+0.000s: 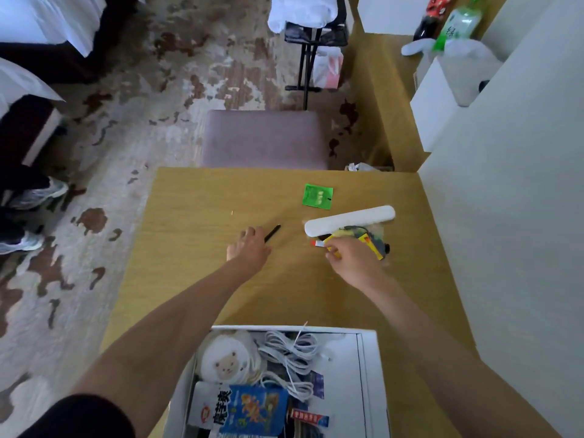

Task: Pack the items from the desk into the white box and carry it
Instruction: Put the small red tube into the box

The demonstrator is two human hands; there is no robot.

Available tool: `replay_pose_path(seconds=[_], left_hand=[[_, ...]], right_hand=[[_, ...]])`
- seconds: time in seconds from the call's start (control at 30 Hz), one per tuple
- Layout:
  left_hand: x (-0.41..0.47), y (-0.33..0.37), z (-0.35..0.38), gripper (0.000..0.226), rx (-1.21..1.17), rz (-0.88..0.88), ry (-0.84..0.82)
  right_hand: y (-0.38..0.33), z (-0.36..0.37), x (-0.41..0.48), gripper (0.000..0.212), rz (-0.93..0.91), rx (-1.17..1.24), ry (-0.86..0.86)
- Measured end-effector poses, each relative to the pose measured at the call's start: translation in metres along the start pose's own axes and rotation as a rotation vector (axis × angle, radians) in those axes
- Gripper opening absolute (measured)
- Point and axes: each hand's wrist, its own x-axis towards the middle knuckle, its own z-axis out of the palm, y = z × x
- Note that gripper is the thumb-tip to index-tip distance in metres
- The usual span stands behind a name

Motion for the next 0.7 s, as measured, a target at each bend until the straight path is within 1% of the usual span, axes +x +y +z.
replay_pose_path(seconds=[0.07,0.2,0.27,0.37,0.4,0.47,0.5,0.6,0.63,0.7], left_hand=[[0.003,0.001,0.009,0.028,0.018,0.011,0.019],[-0.006,-0.005,0.010,0.023,-0.027,0.059,0.000],[-0.014,-0.011,0.000,0.017,-0.156,0.095,-0.011],[-0.036,-0.017,-0.020,0.006,-0.477,0.166,0.043],[-0.046,-0.018,-0.027,0.004,-0.551,0.198,0.075],[-0.070,-0.020,-0.035,0.007,-0.631,0.255,0.132],[-0.082,-0.020,-0.038,0.008,-0.666,0.272,0.153],[-0.120,-0.021,-0.042,0.014,-0.770,0.330,0.209],[-0.132,-0.020,-0.043,0.014,-0.792,0.352,0.233],[-0.156,-0.022,-0.044,0.014,-0.820,0.392,0.258]], right_hand=[[0.001,0.008,0.023,0.026,-0.063,-0.137,-0.012],[0.001,0.026,0.050,0.029,-0.194,-0.463,-0.116],[0.002,0.032,0.054,0.027,-0.219,-0.533,-0.128],[0.004,0.034,0.056,0.023,-0.282,-0.538,-0.098],[0.002,0.033,0.055,0.021,-0.310,-0.485,-0.094],[-0.007,0.026,0.047,0.018,-0.325,-0.246,-0.095],[-0.016,0.022,0.040,0.016,-0.299,-0.077,-0.105],[-0.046,0.001,0.008,0.005,-0.136,0.504,-0.101],[-0.057,-0.007,-0.007,0.003,-0.097,0.643,-0.079],[-0.072,-0.022,-0.039,0.006,-0.092,0.798,-0.040]])
